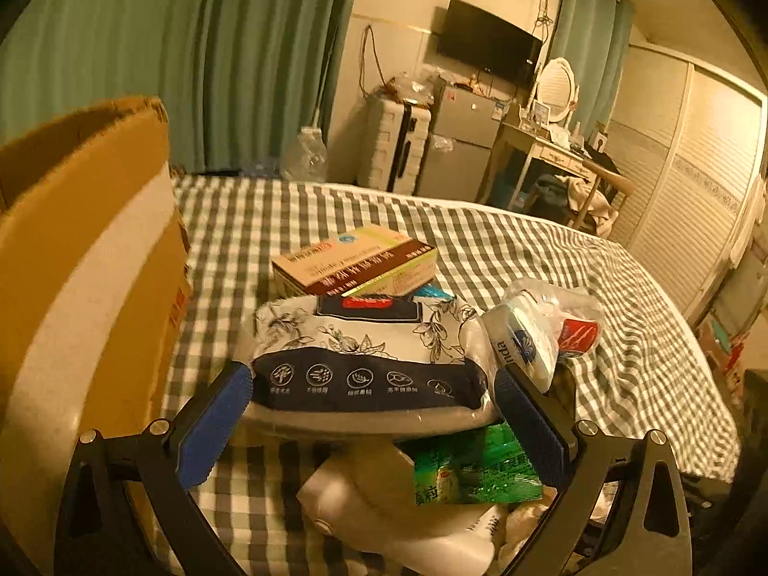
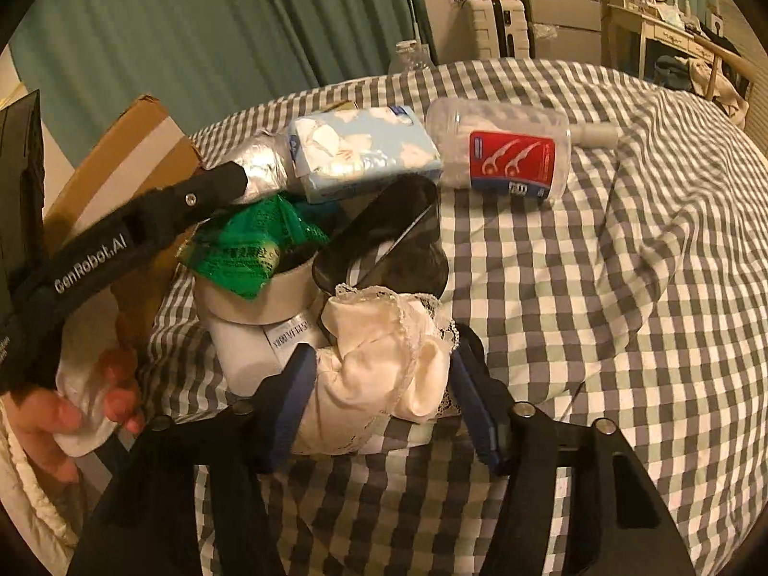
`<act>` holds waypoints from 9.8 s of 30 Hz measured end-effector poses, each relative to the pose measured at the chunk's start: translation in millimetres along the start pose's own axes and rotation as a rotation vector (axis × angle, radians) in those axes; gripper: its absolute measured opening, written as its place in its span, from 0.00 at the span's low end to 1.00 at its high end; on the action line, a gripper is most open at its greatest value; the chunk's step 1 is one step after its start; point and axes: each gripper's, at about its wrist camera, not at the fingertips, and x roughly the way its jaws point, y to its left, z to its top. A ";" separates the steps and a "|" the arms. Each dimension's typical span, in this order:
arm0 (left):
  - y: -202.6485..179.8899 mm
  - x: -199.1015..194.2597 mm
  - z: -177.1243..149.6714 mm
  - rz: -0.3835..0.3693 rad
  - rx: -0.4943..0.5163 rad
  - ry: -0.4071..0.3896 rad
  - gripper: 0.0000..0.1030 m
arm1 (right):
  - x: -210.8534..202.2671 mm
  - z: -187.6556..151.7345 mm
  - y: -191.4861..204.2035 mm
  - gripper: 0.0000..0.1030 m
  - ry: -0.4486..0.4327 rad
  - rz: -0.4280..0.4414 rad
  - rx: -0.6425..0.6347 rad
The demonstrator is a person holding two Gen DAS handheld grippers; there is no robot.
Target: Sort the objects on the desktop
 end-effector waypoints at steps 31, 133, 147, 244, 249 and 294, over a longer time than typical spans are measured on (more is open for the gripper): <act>-4.6 -45.5 3.4 -0.067 0.010 -0.029 0.54 | -23.4 -8.9 2.2 0.17 -0.038 -0.048 -0.003; -67.9 -44.8 1.7 0.114 0.135 0.093 1.00 | -95.1 6.8 -26.2 0.68 -0.249 -0.111 -0.015; -38.0 29.6 11.0 0.095 0.119 0.172 1.00 | 6.7 11.7 -25.0 0.51 0.015 -0.042 -0.049; -16.5 -198.4 9.9 -0.155 0.093 -0.053 0.21 | -178.9 -14.3 36.1 0.09 -0.269 0.057 0.024; 19.9 -228.0 57.7 -0.155 0.048 -0.122 0.21 | -193.8 3.5 83.0 0.09 -0.297 0.112 -0.069; -19.5 -176.7 54.6 0.129 0.044 -0.039 1.00 | -188.9 45.6 -5.5 0.87 -0.369 -0.073 0.193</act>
